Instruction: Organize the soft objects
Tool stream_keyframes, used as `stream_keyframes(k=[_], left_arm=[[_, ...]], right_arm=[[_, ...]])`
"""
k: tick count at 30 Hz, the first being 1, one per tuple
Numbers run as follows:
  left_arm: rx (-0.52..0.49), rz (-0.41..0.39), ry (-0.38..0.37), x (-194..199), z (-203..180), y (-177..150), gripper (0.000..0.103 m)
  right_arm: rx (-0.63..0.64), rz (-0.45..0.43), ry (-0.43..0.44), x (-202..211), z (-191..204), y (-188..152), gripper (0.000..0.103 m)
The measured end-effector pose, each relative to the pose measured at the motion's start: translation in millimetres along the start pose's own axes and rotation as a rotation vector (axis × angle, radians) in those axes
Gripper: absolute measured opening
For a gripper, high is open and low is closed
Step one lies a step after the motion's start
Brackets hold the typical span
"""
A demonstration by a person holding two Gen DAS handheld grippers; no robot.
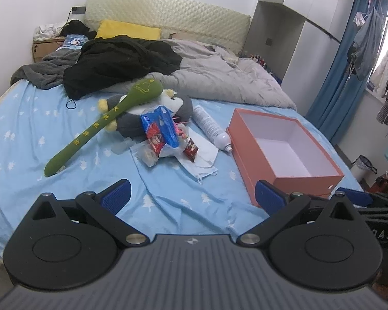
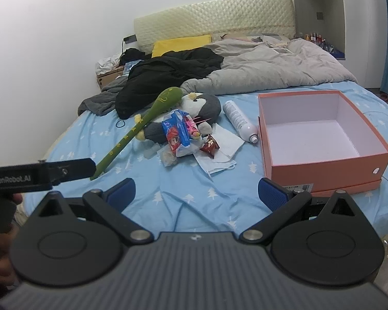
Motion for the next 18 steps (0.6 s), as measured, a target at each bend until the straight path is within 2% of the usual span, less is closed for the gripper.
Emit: stream_keyframes(k=[18], left_arm=[[-0.014, -0.003, 0.011, -5.6, -3.5, -4.4, 0.103]], right_arm=[[-0.008, -0.009, -0.023, -0.4, -7.0, -2.6, 0.103]])
Point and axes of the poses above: each gripper's, at about its wrist camera, not at the fingertips, and x roughly against the way its jaws point, z to its left, y to its top, the point moved 5 cm from there along -x, roughly the way its jaws point, and after that the axes turned 6 degrees about -x, right-handed, at the moved point
